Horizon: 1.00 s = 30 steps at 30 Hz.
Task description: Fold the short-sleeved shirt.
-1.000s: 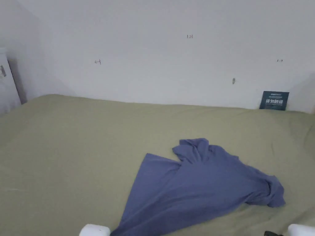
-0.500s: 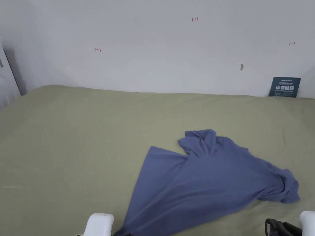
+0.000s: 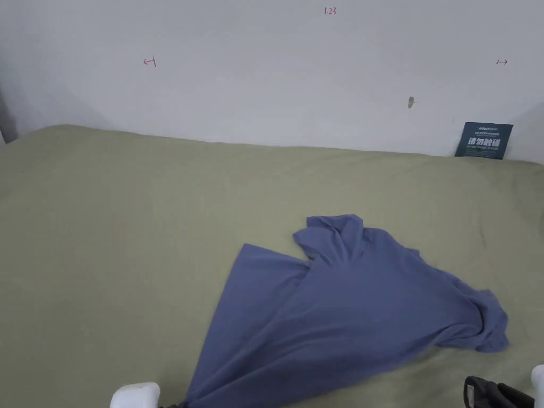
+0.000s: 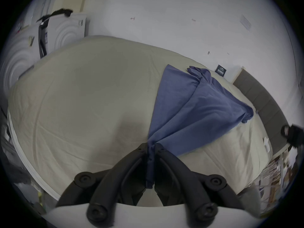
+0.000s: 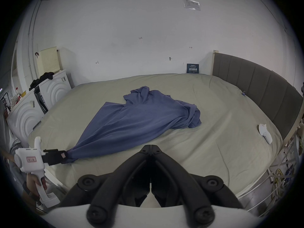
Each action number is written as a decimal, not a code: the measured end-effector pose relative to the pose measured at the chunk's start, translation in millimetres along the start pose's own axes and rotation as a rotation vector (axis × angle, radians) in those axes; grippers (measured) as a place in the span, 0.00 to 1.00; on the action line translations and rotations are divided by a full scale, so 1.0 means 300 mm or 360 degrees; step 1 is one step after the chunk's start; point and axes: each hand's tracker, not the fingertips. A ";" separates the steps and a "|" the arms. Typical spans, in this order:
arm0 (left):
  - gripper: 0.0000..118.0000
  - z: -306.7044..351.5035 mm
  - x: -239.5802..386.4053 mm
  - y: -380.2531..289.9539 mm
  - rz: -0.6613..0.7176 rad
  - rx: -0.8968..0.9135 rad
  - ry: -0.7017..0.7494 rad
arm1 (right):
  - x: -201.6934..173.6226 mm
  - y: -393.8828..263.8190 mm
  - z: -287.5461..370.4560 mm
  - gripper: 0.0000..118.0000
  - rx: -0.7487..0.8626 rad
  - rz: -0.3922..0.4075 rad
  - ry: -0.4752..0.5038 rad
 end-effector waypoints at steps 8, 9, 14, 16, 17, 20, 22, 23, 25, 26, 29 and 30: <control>0.06 0.036 0.016 0.011 -0.0043 0.0046 -0.0051 | 0.001 0.167 -0.198 0.01 0.0073 0.0078 0.0088; 0.06 0.032 0.012 0.016 -0.0060 0.0046 -0.0049 | 0.001 0.206 -0.257 0.01 0.0065 0.0101 0.0115; 0.06 0.009 -0.011 0.026 -0.0045 0.0011 -0.0062 | -0.025 0.448 -0.724 0.02 -0.0078 0.0398 0.0293; 0.06 -0.001 -0.018 0.028 -0.0041 -0.0006 -0.0062 | -0.027 0.543 -0.910 0.44 -0.0216 0.0531 0.0356; 0.06 -0.011 -0.023 0.028 -0.0043 -0.0010 -0.0062 | -0.025 0.589 -1.013 0.73 -0.0330 0.0551 0.0369; 0.06 -0.032 -0.025 0.037 -0.0065 -0.0053 -0.0051 | -0.019 0.697 -1.262 0.78 -0.0394 0.0681 0.0334; 0.06 -0.044 -0.026 0.037 -0.0084 -0.0066 -0.0042 | -0.034 0.738 -1.389 0.79 -0.0384 0.0850 0.0272; 0.06 -0.054 -0.030 0.038 -0.0081 -0.0081 -0.0040 | -0.042 0.752 -1.449 0.79 -0.0381 0.0951 0.0285; 0.06 -0.071 -0.033 0.034 -0.0076 -0.0105 -0.0029 | -0.063 0.756 -1.550 0.79 -0.0395 0.1113 0.0325; 0.06 -0.080 -0.034 0.035 -0.0066 -0.0125 -0.0024 | -0.072 0.744 -1.589 0.79 -0.0405 0.1165 0.0338; 0.06 -0.095 -0.033 0.040 -0.0060 -0.0128 -0.0018 | -0.087 0.702 -1.706 0.79 -0.0541 0.1231 0.0258; 0.06 -0.101 -0.031 0.041 -0.0067 -0.0132 -0.0013 | -0.084 0.687 -1.725 0.79 -0.0595 0.1224 0.0251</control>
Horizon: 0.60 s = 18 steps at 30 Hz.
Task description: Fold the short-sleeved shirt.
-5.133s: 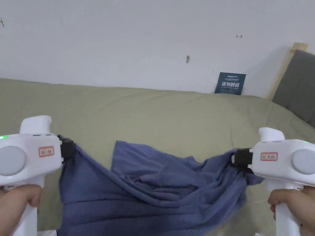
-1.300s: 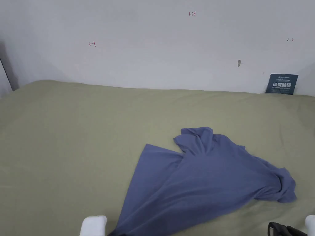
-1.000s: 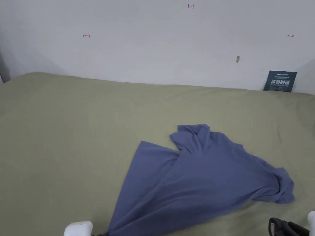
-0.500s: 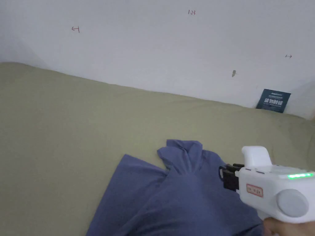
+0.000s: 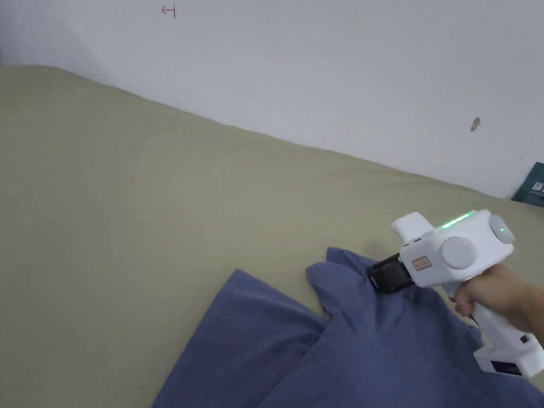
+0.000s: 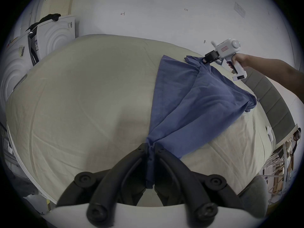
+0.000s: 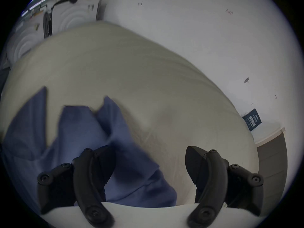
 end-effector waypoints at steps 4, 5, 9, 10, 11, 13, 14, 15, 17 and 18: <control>0.06 -0.009 0.000 0.012 -0.0006 0.0008 0.0001 | 0.025 -0.032 0.038 0.48 0.0222 -0.0301 0.0268; 0.06 -0.010 -0.001 0.017 0.0000 0.0010 -0.0006 | 0.010 -0.042 0.063 0.10 0.0265 -0.0326 0.0174; 0.06 -0.003 -0.007 0.038 0.0065 0.0037 -0.0060 | 0.001 -0.078 0.202 0.03 0.0391 -0.0479 0.0172; 0.06 0.005 -0.011 0.050 0.0084 0.0073 -0.0089 | -0.005 -0.085 0.248 0.03 0.0437 -0.0479 0.0119; 0.06 0.013 -0.016 0.065 0.0086 0.0094 -0.0096 | -0.006 -0.095 0.299 0.03 0.0509 -0.0509 0.0123; 0.06 0.033 -0.027 0.110 0.0077 0.0153 -0.0110 | 0.023 -0.084 0.366 0.03 0.0619 -0.0539 0.0146; 0.06 0.046 -0.033 0.139 0.0062 0.0217 -0.0108 | 0.025 -0.088 0.421 0.03 0.0661 -0.0560 0.0126; 0.06 0.057 -0.037 0.165 0.0063 0.0263 -0.0110 | 0.029 -0.089 0.468 0.03 0.0689 -0.0569 0.0108; 0.06 0.081 -0.046 0.228 0.0053 0.0341 -0.0141 | 0.039 -0.077 0.575 0.03 0.0754 -0.0618 0.0094; 0.06 0.090 -0.046 0.254 0.0054 0.0375 -0.0145 | 0.043 -0.078 0.624 0.03 0.0776 -0.0606 0.0080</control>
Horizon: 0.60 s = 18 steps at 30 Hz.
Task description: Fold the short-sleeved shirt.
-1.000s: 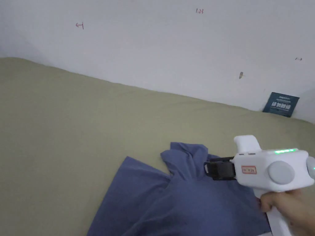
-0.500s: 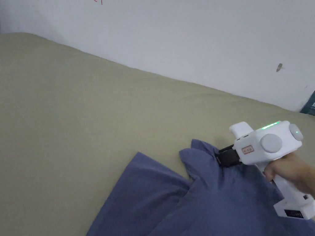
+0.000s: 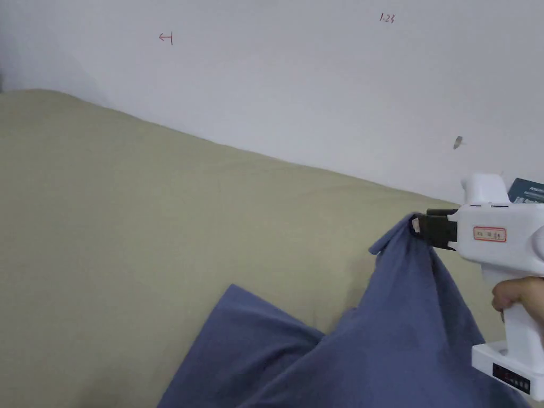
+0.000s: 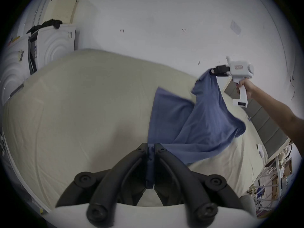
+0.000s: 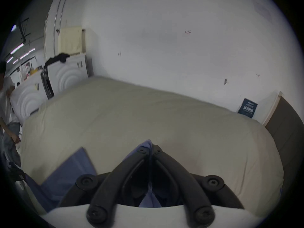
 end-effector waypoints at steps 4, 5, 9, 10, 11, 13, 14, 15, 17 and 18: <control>0.06 -0.010 0.019 0.150 -0.0026 0.0111 -0.0067 | -0.002 0.112 0.177 0.03 0.0137 0.0004 -0.0102; 0.06 -0.017 0.029 0.201 -0.0030 0.0144 -0.0079 | 0.001 0.141 0.222 0.03 0.0155 -0.0011 -0.0110; 0.06 -0.037 0.082 0.423 -0.0194 0.0269 -0.0114 | 0.022 0.249 0.348 0.03 0.0274 0.0015 -0.0225; 0.06 -0.042 0.099 0.488 -0.0272 0.0313 -0.0118 | 0.035 0.282 0.370 0.03 0.0315 0.0011 -0.0261; 0.06 -0.048 0.110 0.539 -0.0310 0.0335 -0.0103 | 0.041 0.307 0.387 0.03 0.0331 0.0018 -0.0291; 0.06 -0.065 0.141 0.663 -0.0421 0.0374 -0.0093 | 0.054 0.370 0.424 0.03 0.0402 0.0014 -0.0364; 0.06 -0.076 0.153 0.717 -0.0437 0.0387 -0.0070 | 0.060 0.395 0.435 0.03 0.0434 0.0022 -0.0385; 0.06 -0.088 0.167 0.778 -0.0513 0.0393 -0.0069 | 0.066 0.425 0.447 0.03 0.0500 0.0028 -0.0426; 0.06 -0.117 0.191 0.889 -0.0522 0.0422 -0.0040 | 0.085 0.490 0.452 0.03 0.0535 0.0018 -0.0458; 0.06 -0.132 0.202 0.948 -0.0575 0.0441 -0.0038 | 0.096 0.519 0.450 0.03 0.0564 0.0010 -0.0487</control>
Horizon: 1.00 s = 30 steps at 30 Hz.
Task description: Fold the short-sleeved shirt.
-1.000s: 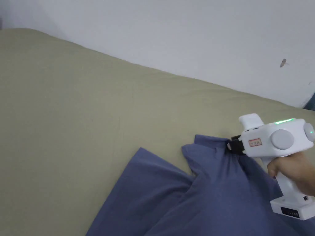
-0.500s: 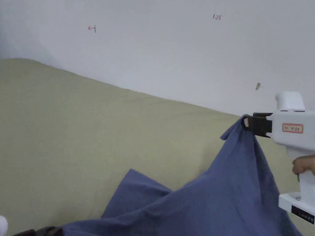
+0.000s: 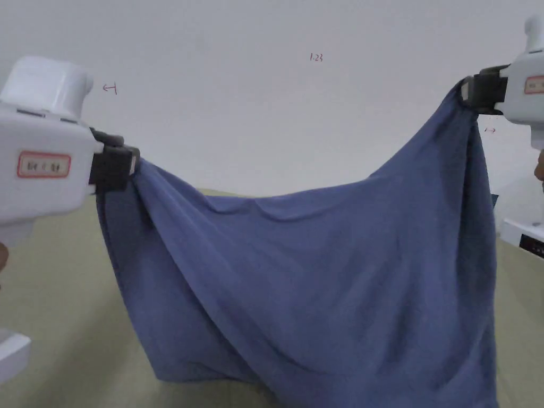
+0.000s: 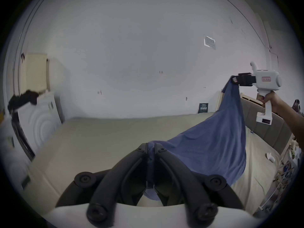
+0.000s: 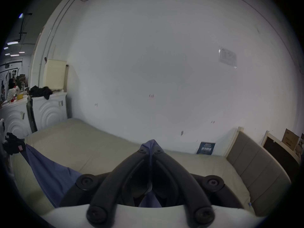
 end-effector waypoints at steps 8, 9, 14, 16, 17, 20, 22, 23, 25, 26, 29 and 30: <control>0.06 -0.243 0.019 0.323 -0.0118 0.0097 0.0136 | 0.044 0.170 -0.175 0.03 0.0140 -0.0040 -0.0166; 0.06 -0.270 0.017 0.365 -0.0154 0.0111 0.0155 | 0.050 0.197 -0.199 0.03 0.0184 -0.0074 -0.0193; 0.06 -0.384 -0.053 0.536 -0.0140 0.0151 0.0321 | 0.044 0.319 -0.288 0.03 0.0251 -0.0040 -0.0282; 0.06 -0.415 -0.089 0.587 -0.0197 0.0185 0.0432 | 0.038 0.366 -0.300 0.03 0.0263 -0.0013 -0.0302; 0.06 -0.424 -0.101 0.603 -0.0176 0.0189 0.0428 | 0.034 0.379 -0.298 0.03 0.0278 -0.0007 -0.0312; 0.06 -0.434 -0.131 0.633 -0.0160 0.0196 0.0479 | 0.016 0.415 -0.264 0.03 0.0352 0.0002 -0.0308; 0.06 -0.424 -0.136 0.635 -0.0168 0.0216 0.0484 | 0.007 0.437 -0.229 0.03 0.0389 -0.0032 -0.0282; 0.06 -0.414 -0.140 0.633 -0.0173 0.0214 0.0479 | 0.004 0.444 -0.218 0.03 0.0389 -0.0026 -0.0286; 0.06 -0.395 -0.143 0.613 -0.0168 0.0230 0.0456 | -0.001 0.447 -0.171 0.03 0.0426 -0.0062 -0.0277; 0.06 -0.383 -0.147 0.595 -0.0161 0.0237 0.0437 | 0.001 0.440 -0.153 0.03 0.0421 -0.0100 -0.0240; 0.06 -0.337 -0.151 0.525 -0.0117 0.0212 0.0386 | -0.014 0.384 -0.089 0.03 0.0347 -0.0086 -0.0216; 0.06 -0.322 -0.156 0.498 -0.0106 0.0189 0.0333 | -0.020 0.354 -0.068 0.03 0.0322 -0.0055 -0.0200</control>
